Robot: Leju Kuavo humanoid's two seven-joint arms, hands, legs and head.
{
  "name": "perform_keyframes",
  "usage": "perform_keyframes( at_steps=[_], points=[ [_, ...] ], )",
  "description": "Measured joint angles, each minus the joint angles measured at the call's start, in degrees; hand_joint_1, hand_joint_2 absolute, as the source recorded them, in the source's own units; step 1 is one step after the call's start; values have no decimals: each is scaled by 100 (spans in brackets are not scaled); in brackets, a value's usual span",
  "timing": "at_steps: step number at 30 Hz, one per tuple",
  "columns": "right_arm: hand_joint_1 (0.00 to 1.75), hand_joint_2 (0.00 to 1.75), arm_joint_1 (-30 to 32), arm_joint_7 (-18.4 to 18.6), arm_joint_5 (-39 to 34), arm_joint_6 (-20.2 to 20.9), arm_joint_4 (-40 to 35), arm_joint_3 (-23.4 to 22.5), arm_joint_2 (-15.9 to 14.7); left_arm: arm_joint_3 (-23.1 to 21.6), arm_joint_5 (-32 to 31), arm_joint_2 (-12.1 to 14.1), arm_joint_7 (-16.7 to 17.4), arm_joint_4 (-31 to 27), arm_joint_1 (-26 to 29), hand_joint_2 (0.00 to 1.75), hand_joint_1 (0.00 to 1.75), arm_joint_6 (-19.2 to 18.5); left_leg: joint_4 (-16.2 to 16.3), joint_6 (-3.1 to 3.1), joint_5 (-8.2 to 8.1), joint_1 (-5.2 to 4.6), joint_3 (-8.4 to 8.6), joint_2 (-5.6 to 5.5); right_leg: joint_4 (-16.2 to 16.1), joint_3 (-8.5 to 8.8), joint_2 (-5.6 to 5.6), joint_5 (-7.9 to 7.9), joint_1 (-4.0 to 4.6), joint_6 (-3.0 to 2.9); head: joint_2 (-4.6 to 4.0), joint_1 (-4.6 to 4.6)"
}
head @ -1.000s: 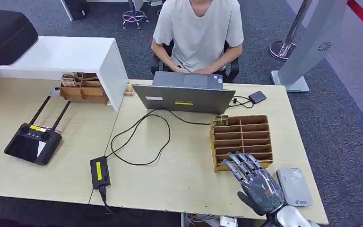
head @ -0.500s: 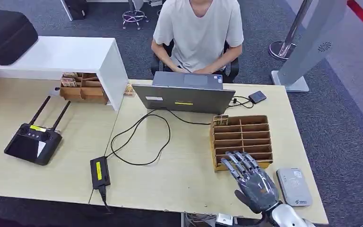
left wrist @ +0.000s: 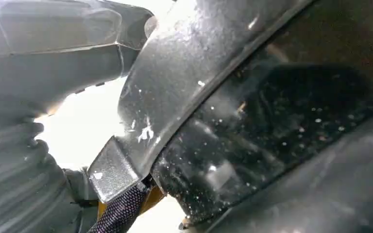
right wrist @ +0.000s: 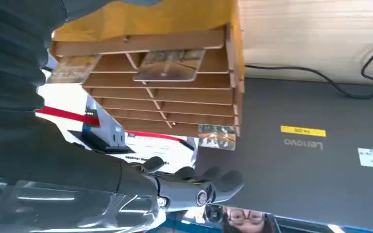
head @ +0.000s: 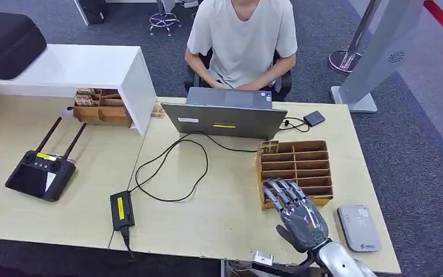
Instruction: Pass the card to the sensor for recognition and then transmit it.
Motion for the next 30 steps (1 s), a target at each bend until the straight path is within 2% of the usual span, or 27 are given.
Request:
perform_keyframes(
  at_steps=[7, 24, 30],
  points=[
    [0, 175, -91, 0, -2, -26, 193, 53, 131, -4, -9, 0, 0, 0, -4, 175, 0, -13, 0, 0, 0, 0, -1, -1, -1, 0, 0, 0, 0, 0, 0, 0],
    [0, 175, -124, 0, -46, -68, 333, 79, 210, -4, -11, 0, 0, 0, -4, 175, 0, -13, 0, 0, 0, 0, -1, -1, -1, 0, 0, 0, 0, 0, 0, 0],
    [0, 175, -173, -35, -48, -66, 450, 109, 343, -7, -26, 0, 13, 0, -11, 175, 0, -39, 0, 0, 0, 0, -1, -1, 0, 0, 1, 0, 0, 0, 0, 0]
  ],
)
